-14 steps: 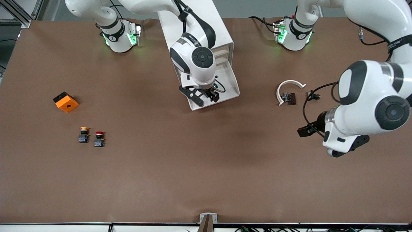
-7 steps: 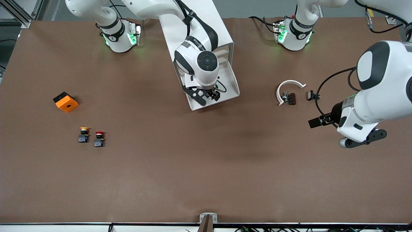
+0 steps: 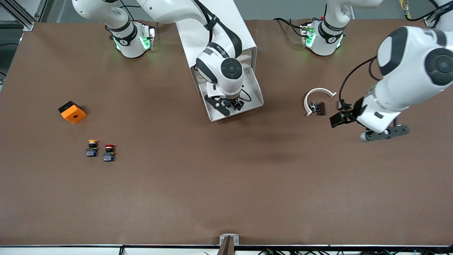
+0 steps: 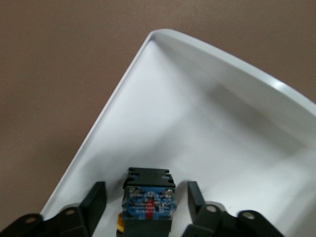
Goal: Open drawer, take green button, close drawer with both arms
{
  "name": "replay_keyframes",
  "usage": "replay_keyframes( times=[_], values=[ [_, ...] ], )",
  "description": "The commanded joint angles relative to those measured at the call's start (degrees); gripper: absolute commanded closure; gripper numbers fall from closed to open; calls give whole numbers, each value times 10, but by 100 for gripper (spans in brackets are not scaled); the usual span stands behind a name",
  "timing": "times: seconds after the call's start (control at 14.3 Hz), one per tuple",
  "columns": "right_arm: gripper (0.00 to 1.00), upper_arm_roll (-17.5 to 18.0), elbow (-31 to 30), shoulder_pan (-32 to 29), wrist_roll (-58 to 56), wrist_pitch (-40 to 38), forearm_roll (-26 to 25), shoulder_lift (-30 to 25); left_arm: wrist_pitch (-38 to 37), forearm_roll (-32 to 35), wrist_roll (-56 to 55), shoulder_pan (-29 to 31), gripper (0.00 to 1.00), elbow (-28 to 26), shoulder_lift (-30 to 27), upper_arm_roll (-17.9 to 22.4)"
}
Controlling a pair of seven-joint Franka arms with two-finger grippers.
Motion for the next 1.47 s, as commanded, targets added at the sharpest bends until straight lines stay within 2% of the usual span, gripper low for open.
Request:
replay_keyframes(
  times=[0.0, 0.07, 0.14, 0.35, 0.63, 0.77, 1.05, 1.33, 1.4],
  values=[
    [55, -6, 1, 6, 2, -4, 13, 2, 71, 14, -9, -3, 0, -49, 8, -31],
    [62, -6, 2, 6, 1, -4, 13, 2, 112, 14, -16, -2, 0, -76, 7, -46],
    [65, -6, 4, 5, -2, -4, 13, 1, 134, 13, -25, -3, 0, -93, 9, -52],
    [65, -7, 13, -6, -4, -12, 13, -2, 163, 13, -90, -23, 0, -101, 44, -79],
    [65, -6, 80, -51, -31, -125, 14, -6, 209, 13, -171, -70, 0, -98, 93, -87],
    [65, -6, 99, -84, -102, -188, 14, -14, 230, 8, -195, -94, 0, -93, 124, -87],
    [65, -9, 97, -168, -312, -260, 14, -52, 276, 7, -252, -144, 0, -72, 183, -87],
    [64, -11, 72, -282, -597, -273, 2, -55, 276, 4, -276, -175, 0, -47, 228, -90],
    [64, -11, 68, -309, -655, -263, -12, -55, 276, -2, -291, -177, 0, -41, 236, -102]
  ],
)
